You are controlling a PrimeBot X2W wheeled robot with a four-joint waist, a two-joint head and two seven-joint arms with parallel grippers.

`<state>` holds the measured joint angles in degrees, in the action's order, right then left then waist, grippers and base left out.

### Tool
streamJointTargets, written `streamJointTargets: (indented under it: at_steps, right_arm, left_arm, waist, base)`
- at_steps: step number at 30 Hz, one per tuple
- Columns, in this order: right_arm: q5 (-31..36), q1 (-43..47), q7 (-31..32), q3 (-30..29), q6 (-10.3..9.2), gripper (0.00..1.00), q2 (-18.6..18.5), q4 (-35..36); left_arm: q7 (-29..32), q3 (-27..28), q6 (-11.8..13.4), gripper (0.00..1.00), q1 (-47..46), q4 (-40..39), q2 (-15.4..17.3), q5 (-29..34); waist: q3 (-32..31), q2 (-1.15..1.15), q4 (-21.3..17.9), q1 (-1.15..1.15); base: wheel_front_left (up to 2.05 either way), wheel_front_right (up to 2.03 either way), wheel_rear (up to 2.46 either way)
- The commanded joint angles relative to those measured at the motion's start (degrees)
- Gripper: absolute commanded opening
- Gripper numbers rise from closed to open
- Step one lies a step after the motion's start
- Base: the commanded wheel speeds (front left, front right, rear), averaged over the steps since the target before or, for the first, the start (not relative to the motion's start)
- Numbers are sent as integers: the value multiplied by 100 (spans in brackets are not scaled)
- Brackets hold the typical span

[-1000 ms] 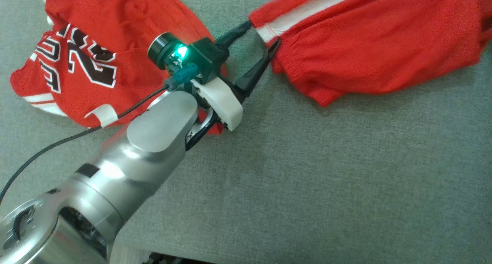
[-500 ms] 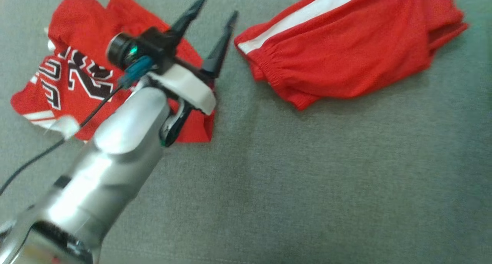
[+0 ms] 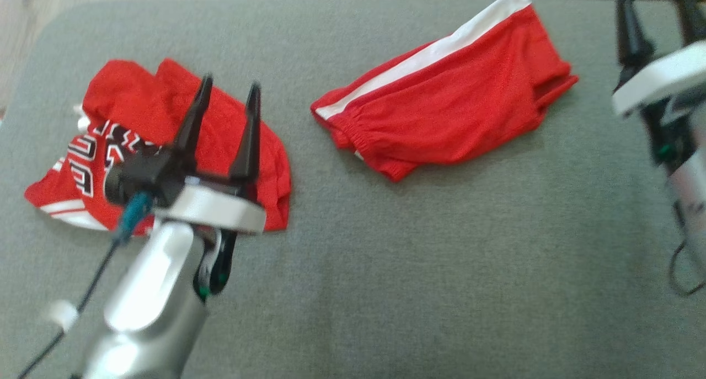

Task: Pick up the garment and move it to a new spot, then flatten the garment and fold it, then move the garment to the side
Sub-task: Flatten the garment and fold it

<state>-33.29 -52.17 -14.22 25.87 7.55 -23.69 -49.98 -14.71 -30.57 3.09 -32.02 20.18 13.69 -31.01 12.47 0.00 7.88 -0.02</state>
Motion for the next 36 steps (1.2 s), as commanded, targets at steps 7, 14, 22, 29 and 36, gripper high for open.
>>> streamJointTargets:
  at_steps: [7, 14, 22, 29, 36]
  right_arm:
    - [669, 1606, -76, -1020, -6, 100, 839, 1009]
    - [1260, 2840, -77, -1803, -6, 100, 1623, 1661]
    - [1551, 3450, -76, -2162, -6, 100, 2006, 2061]
    - [1665, 3288, 49, -2286, -6, 100, 2064, 2248]
    - [1585, 2630, 532, -2790, -6, 100, 2072, 2058]
  left_arm:
    - [-29, 858, -88, 100, 944, -463, -144, 660]
    - [-29, 1344, -260, 100, 1770, -600, -566, 1105]
    - [-29, 1826, -540, 100, 2086, -711, -897, 1445]
    - [-29, 1941, -740, 100, 1923, -696, -1015, 1684]
    - [-29, 1831, -863, 100, 1684, -623, -1067, 1751]
  waist:
    - [-455, 0, -284, 2]
    - [-652, 0, -401, 2]
    - [-616, 0, -474, 2]
    - [-381, 0, -387, 2]
    - [61, 0, -68, 2]
  base:
    - [0, 0, 0]
    - [0, 0, 0]
    - [0, 0, 0]
    - [0, 0, 0]
    - [0, 0, 0]
